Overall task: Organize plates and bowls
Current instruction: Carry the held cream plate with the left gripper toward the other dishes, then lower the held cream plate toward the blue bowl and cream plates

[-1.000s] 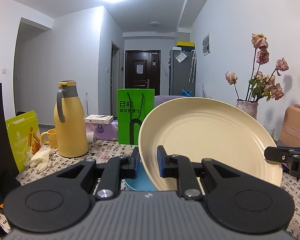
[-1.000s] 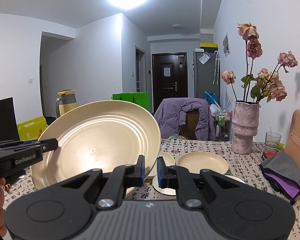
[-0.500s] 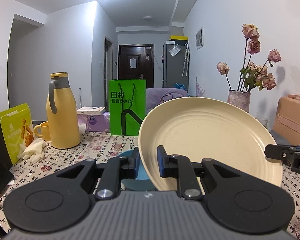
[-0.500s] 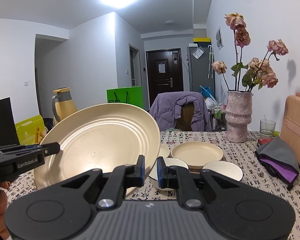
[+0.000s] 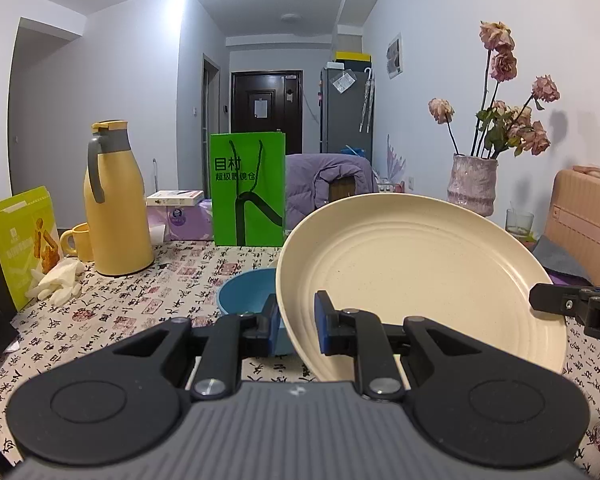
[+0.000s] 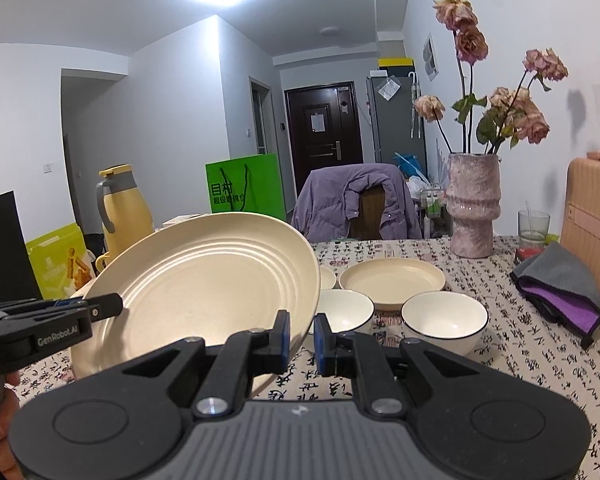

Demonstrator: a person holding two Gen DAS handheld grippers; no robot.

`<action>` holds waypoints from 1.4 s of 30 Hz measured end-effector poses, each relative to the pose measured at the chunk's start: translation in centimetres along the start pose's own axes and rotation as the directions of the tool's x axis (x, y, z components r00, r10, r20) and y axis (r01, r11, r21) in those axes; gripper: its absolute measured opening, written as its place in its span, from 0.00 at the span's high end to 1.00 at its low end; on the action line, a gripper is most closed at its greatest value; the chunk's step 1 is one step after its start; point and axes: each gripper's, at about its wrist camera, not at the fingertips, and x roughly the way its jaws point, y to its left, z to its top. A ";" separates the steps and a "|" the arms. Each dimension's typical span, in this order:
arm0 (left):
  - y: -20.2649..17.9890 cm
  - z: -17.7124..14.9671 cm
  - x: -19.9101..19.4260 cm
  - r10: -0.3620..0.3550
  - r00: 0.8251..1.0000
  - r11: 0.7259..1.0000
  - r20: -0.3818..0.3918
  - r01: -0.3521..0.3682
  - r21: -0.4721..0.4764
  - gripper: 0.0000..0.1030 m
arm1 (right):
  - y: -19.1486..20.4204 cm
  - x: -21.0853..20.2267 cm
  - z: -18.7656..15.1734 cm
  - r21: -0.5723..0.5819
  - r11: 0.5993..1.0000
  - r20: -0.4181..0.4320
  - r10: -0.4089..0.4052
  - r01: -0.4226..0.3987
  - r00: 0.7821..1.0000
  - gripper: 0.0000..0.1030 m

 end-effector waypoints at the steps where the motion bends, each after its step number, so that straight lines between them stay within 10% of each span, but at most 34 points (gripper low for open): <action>1: 0.0 -0.1 0.0 0.000 1.000 1.000 -0.002 0.000 0.000 0.82 | 0.0 0.1 -0.1 0.002 1.000 -0.003 0.000 0.000 1.000 0.88; 42: -0.5 -4.5 2.6 -0.041 0.992 0.998 -0.123 0.048 0.051 0.82 | -1.7 2.1 -4.8 0.049 0.999 -0.135 -0.014 0.021 0.991 0.88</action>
